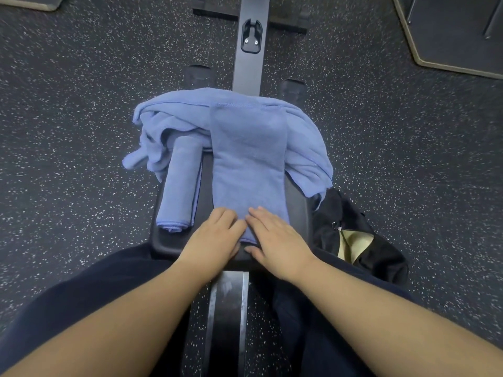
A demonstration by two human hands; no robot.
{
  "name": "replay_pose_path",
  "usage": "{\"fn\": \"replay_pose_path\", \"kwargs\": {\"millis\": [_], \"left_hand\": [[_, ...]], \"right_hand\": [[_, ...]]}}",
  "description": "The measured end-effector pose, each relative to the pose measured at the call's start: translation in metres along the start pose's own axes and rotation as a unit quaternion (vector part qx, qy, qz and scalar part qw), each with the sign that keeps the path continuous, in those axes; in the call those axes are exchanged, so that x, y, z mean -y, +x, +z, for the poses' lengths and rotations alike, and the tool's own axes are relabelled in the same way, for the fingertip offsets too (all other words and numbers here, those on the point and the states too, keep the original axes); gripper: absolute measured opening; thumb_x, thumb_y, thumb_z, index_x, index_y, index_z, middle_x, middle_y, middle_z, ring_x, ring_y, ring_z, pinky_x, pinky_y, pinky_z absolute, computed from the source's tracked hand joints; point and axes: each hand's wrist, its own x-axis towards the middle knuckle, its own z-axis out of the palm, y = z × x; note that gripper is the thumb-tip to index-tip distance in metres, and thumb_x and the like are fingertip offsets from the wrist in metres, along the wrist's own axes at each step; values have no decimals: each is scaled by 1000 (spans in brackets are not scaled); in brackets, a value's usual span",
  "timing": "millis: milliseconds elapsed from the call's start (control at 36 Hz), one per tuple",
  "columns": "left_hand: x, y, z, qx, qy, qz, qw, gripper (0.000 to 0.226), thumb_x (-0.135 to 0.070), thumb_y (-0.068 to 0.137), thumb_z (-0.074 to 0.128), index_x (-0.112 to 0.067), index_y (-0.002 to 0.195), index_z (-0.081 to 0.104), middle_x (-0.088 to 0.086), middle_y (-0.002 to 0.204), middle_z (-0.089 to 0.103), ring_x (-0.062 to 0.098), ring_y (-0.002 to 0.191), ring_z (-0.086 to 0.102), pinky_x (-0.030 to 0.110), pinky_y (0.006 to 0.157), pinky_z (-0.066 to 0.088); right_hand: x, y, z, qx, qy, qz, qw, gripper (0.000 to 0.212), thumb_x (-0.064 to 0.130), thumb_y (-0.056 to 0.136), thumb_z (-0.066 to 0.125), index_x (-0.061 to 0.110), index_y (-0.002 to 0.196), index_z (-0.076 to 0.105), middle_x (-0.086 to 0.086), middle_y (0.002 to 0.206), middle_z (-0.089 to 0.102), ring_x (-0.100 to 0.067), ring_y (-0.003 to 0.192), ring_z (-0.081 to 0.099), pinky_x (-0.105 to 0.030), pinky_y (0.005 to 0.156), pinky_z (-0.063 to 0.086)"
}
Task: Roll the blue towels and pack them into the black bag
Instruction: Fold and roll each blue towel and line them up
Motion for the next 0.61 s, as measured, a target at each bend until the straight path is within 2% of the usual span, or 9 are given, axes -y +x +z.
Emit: {"fn": "replay_pose_path", "kwargs": {"millis": [111, 194, 278, 417, 500, 556, 611], "left_hand": [[-1, -3, 2, 2, -1, -39, 999, 26, -21, 79, 42, -8, 86, 63, 9, 81, 57, 30, 81, 51, 41, 58, 53], [-1, -2, -1, -1, -53, -68, 996, 26, -20, 80, 39, -17, 99, 56, 6, 86, 57, 26, 85, 50, 41, 55, 54], [-2, -2, -9, -9, -129, -85, 988, 25, -20, 81, 34, -25, 102, 47, 6, 95, 57, 19, 90, 42, 38, 62, 54], [-4, -2, -12, -8, -180, -64, 981, 35, -14, 73, 28, -12, 91, 58, 4, 96, 52, 18, 90, 41, 34, 78, 42], [-4, -5, -9, 12, -161, -72, 984, 35, -7, 67, 37, -15, 98, 52, 3, 102, 47, 21, 94, 40, 37, 79, 48], [-3, -6, -6, 24, -116, -69, 991, 37, -3, 64, 49, -15, 99, 49, 8, 99, 49, 26, 91, 41, 41, 72, 52], [-1, -5, -4, 26, -46, -63, 997, 28, -6, 66, 54, -12, 93, 51, 11, 90, 51, 31, 81, 46, 43, 61, 52]], "right_hand": [[5, 3, 2, -22, 1, 9, 1000, 66, 30, 57, 89, 1, 110, 65, -15, 119, 64, -33, 111, 62, -47, 89, 53], [9, 4, 1, -25, 3, 15, 1000, 58, 28, 58, 87, 3, 105, 64, -14, 112, 64, -31, 105, 64, -41, 87, 54], [10, 6, -2, -25, 15, 23, 999, 44, 18, 61, 81, 4, 98, 63, -12, 102, 62, -30, 92, 64, -35, 79, 55], [5, 8, -5, -18, 37, 26, 999, 30, 1, 61, 72, 5, 88, 62, -12, 94, 62, -31, 78, 63, -32, 66, 51], [5, 8, -7, 7, 50, 37, 998, 31, -1, 62, 68, 5, 92, 61, -13, 94, 61, -32, 79, 62, -34, 66, 51], [6, 9, -8, 17, 58, 49, 997, 30, -2, 63, 65, 5, 91, 59, -12, 90, 58, -32, 76, 60, -34, 66, 48], [8, 10, -8, 21, 59, 52, 997, 28, -2, 63, 64, 5, 90, 58, -12, 87, 57, -32, 74, 58, -35, 65, 47]]}}
